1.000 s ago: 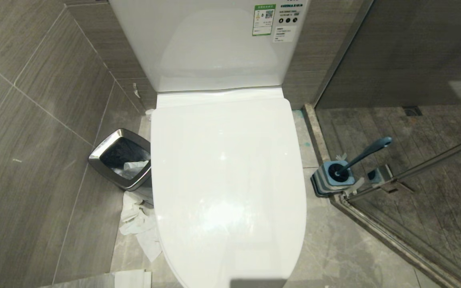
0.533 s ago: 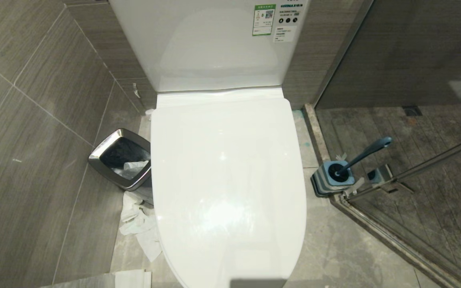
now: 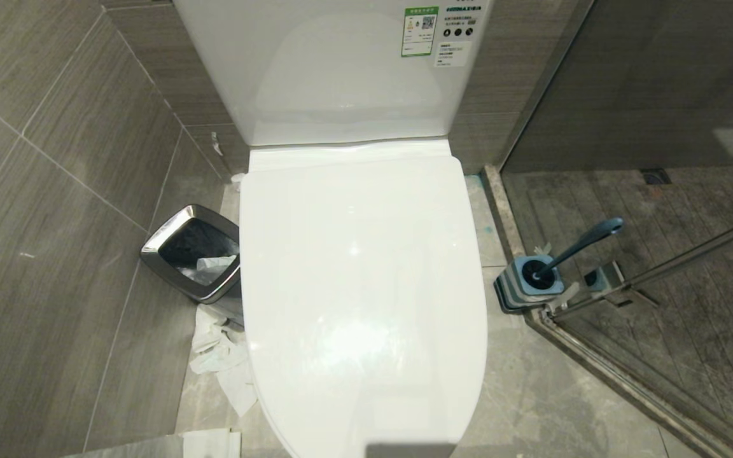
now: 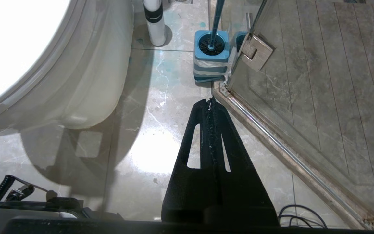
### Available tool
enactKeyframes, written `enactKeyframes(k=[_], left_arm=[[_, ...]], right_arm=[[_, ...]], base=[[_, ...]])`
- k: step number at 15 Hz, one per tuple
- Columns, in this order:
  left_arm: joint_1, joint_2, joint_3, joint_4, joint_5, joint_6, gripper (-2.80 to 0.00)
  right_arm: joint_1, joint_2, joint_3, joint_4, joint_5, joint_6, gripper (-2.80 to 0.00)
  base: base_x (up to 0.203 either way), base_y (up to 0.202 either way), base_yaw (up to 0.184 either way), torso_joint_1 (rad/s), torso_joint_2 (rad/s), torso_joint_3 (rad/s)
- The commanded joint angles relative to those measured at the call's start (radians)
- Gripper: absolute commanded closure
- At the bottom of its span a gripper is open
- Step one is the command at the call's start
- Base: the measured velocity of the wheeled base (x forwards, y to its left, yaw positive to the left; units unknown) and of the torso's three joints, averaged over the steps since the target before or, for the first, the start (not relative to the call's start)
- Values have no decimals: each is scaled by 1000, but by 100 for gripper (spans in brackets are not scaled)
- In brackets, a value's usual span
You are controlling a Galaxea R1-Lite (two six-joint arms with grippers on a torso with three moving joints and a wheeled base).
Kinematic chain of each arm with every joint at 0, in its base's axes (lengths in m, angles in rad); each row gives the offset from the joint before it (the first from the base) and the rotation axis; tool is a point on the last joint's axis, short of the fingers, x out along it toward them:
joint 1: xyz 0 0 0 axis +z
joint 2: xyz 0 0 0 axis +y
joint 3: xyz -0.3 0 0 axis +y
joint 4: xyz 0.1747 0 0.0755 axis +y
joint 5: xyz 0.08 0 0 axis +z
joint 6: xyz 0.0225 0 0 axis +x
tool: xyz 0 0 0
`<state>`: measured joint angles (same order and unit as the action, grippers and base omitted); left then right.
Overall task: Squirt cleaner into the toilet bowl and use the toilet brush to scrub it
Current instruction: Use the left hand to lift the toilet lid slightly
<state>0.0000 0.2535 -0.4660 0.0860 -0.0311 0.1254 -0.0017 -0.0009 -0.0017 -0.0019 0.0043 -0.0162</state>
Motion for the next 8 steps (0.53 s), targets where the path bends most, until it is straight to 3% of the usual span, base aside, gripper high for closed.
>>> enactKeyframes(k=[1,8], left_arm=[[0,197,-165,2,-1,4,0],[0,600,-551,-6,-28,-1,0]], right_arm=[[0,1,0,0,0,-1,0],[0,1,0,-1,0,-1,0]], base=[[0,0,0,0,0,0],[0,0,0,0,0,0]])
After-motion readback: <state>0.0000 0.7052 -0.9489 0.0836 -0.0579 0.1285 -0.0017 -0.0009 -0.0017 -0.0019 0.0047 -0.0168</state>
